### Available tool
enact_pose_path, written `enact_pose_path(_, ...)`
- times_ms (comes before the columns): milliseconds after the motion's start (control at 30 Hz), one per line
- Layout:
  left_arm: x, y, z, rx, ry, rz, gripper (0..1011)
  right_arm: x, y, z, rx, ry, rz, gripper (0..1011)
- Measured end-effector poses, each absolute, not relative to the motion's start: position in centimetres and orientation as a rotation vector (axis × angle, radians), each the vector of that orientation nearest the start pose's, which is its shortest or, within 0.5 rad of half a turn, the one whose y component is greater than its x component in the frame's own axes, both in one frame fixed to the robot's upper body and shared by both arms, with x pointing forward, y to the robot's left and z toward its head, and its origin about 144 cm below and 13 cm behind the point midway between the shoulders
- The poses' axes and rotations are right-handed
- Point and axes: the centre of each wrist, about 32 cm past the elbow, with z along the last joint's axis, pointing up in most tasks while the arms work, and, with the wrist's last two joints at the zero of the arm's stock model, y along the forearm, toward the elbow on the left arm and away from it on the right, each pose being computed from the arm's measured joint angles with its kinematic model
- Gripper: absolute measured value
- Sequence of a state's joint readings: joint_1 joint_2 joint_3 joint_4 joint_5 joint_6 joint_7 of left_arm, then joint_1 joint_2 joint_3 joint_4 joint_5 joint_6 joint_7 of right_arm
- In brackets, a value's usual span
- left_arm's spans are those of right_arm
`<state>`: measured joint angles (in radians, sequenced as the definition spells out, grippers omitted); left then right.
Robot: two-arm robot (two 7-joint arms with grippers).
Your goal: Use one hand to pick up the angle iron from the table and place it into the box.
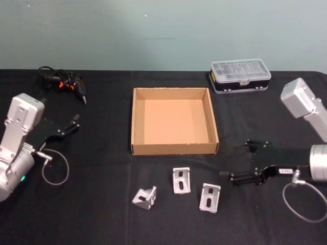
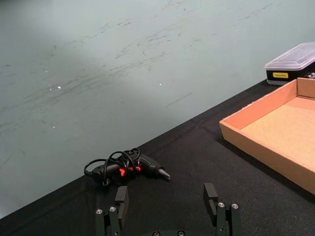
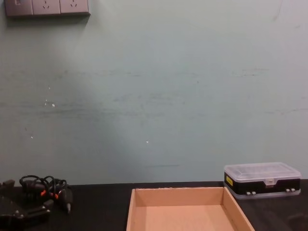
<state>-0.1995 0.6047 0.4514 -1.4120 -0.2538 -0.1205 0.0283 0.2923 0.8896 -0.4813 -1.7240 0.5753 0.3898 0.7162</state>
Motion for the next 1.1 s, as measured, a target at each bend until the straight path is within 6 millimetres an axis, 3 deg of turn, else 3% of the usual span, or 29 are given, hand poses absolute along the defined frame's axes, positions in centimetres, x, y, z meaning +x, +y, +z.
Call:
enact_pose_path(433,48.9,31.0,114.0,0.305,-0.285,1.248,1000,49.8,-32.1,123.2,-0.527,0.190,-0.468,1000)
enact_pose_path(1100,48.9,31.0,114.0,0.304,-0.285,1.248,1000,50.5,-30.2,122.1,-0.602,0.206,-0.398,1000)
